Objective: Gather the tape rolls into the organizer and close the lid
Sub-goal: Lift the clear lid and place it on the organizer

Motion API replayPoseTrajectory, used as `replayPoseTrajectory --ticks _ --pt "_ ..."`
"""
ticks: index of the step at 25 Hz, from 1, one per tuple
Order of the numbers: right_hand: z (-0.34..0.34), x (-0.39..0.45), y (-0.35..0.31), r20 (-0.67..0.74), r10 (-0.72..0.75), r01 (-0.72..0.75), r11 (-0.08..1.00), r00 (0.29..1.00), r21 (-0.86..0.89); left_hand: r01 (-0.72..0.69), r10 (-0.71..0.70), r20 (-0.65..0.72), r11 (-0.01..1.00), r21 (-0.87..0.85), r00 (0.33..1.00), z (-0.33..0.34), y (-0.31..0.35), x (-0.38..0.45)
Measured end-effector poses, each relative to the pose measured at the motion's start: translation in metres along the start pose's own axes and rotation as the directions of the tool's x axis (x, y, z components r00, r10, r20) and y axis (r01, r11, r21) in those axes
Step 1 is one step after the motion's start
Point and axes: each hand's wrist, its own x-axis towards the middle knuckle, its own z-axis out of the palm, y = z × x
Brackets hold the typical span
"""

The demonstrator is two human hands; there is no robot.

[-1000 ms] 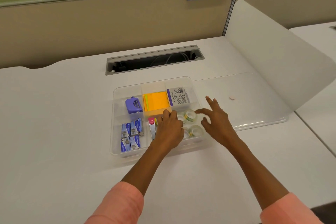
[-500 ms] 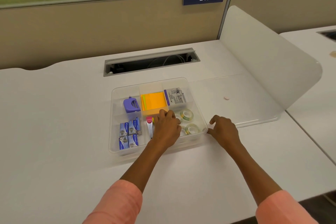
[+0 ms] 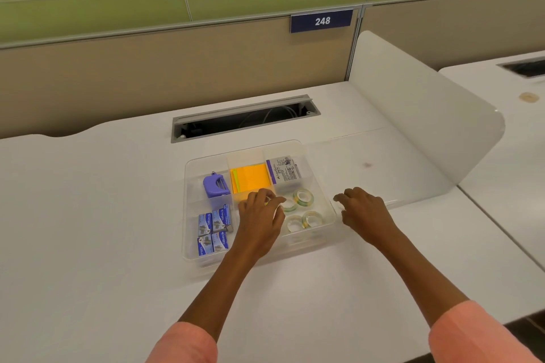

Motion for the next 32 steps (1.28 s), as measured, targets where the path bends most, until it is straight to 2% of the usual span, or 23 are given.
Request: replayPoseTrajectory --ticks 2,4,6,9,11,14,17,20,21,23,24,25,27,29,32 --pt "-0.008 -0.002 0.000 -0.147 0.053 -0.066 0.994 0.988 -0.086 0.013 -0.013 -0.005 1.000 -0.003 1.000 -0.001 0.000 0.000" --pt "-0.022 -0.001 -0.004 -0.297 0.156 -0.189 0.979 0.942 -0.083 0.012 -0.012 -0.014 1.000 0.001 1.000 -0.003 0.000 0.001" --pt "-0.042 0.005 -0.008 -0.386 0.228 -0.261 0.965 0.894 -0.035 0.013 -0.013 -0.031 1.000 -0.001 0.999 -0.006 0.000 0.003" --pt "-0.074 0.021 -0.008 -0.533 0.279 -0.258 0.959 0.799 0.115 0.016 -0.019 -0.068 0.999 -0.042 0.998 -0.013 -0.001 0.008" --pt "-0.096 0.028 -0.010 -0.622 0.332 -0.179 0.938 0.710 0.297 0.011 -0.017 -0.083 0.998 -0.068 0.996 -0.019 -0.002 0.010" --pt "-0.121 0.034 -0.010 -0.722 0.371 0.043 0.874 0.584 0.484 0.020 -0.034 -0.117 0.993 -0.115 0.993 -0.028 -0.005 0.013" --pt "-0.137 0.042 -0.013 -0.747 0.412 0.229 0.775 0.522 0.588 0.059 -0.092 -0.150 0.976 -0.211 0.984 -0.038 -0.010 0.015" --pt "-0.143 0.050 -0.021 -0.667 0.565 0.336 0.584 0.486 0.739 0.095 -0.161 -0.191 0.945 -0.314 0.968 -0.051 -0.018 0.014" --pt "-0.144 0.052 -0.024 -0.588 0.640 0.374 0.455 0.494 0.808 0.106 -0.191 -0.218 0.930 -0.352 0.957 -0.057 -0.021 0.014" --pt "-0.146 0.055 -0.029 -0.357 0.733 0.444 0.084 0.578 0.892 0.122 -0.270 -0.278 0.882 -0.455 0.922 -0.071 -0.029 0.014" --pt "-0.145 0.056 -0.032 -0.255 0.729 0.451 -0.082 0.636 0.889 0.133 -0.318 -0.302 0.854 -0.504 0.899 -0.078 -0.033 0.013" --pt "-0.142 0.056 -0.034 -0.171 0.709 0.430 -0.202 0.684 0.880 0.152 -0.372 -0.324 0.827 -0.541 0.870 -0.085 -0.038 0.012" --pt "-0.129 0.053 -0.041 -0.028 0.661 0.345 -0.355 0.750 0.869 0.197 -0.500 -0.355 0.755 -0.625 0.790 -0.097 -0.047 0.009" --pt "-0.107 0.047 -0.050 0.118 0.612 0.233 -0.461 0.782 0.856 0.185 -0.605 -0.339 0.639 -0.747 0.720 -0.105 -0.057 0.005" --pt "-0.074 0.035 -0.068 0.287 0.553 0.063 -0.528 0.782 0.847 0.202 -0.664 -0.250 0.526 -0.826 0.704 -0.109 -0.071 -0.006"
